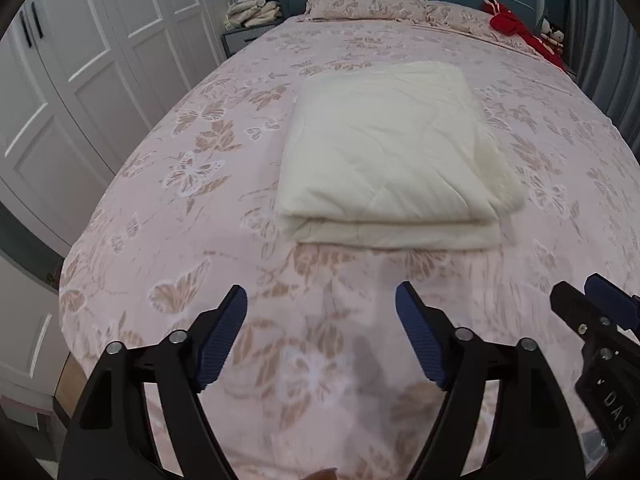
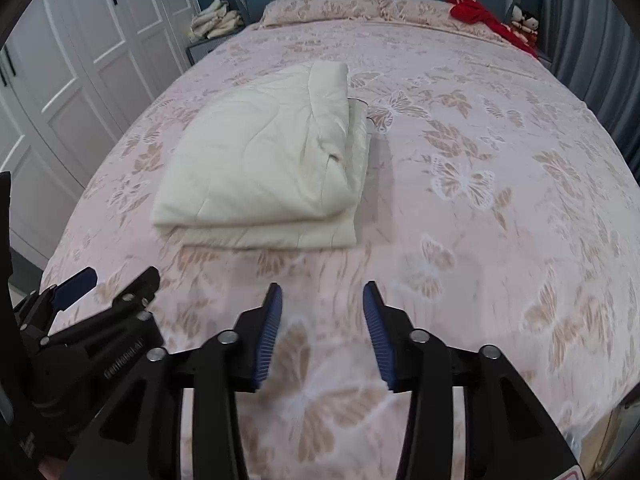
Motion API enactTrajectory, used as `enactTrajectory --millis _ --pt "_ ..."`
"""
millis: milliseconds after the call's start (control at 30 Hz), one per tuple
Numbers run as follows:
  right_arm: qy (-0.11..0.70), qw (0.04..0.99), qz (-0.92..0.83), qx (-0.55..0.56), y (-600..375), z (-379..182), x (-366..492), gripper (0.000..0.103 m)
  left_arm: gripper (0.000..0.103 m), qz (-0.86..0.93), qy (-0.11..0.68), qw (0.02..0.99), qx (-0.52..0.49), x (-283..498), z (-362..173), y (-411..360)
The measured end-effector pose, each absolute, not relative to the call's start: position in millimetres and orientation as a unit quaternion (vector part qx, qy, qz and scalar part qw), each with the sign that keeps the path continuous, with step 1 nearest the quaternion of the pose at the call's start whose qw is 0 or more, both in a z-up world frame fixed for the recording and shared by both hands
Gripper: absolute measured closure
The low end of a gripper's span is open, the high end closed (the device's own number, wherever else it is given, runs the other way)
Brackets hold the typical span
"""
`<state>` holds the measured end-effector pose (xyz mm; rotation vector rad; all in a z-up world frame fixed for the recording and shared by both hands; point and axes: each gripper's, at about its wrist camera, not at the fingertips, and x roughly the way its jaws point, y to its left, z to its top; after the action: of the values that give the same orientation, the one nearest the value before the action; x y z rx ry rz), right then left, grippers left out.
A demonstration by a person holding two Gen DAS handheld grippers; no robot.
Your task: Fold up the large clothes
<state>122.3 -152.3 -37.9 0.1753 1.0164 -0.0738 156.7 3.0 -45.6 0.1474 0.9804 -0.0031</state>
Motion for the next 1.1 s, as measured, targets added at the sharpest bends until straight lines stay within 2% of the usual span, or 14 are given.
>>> enactTrajectory --millis 433,1100 --pt "0.48 0.874 -0.048 0.058 -142.5 -37.4 46.7 0.057 0.025 -0.01 0.463 0.882 0.085 80.1 -39.2 -6.2" --pt "0.468 0.881 -0.058 0.04 -127.6 -32.1 29.8 0.056 0.025 0.012 0.455 0.887 0.084 59.9 -37.4 5.4"
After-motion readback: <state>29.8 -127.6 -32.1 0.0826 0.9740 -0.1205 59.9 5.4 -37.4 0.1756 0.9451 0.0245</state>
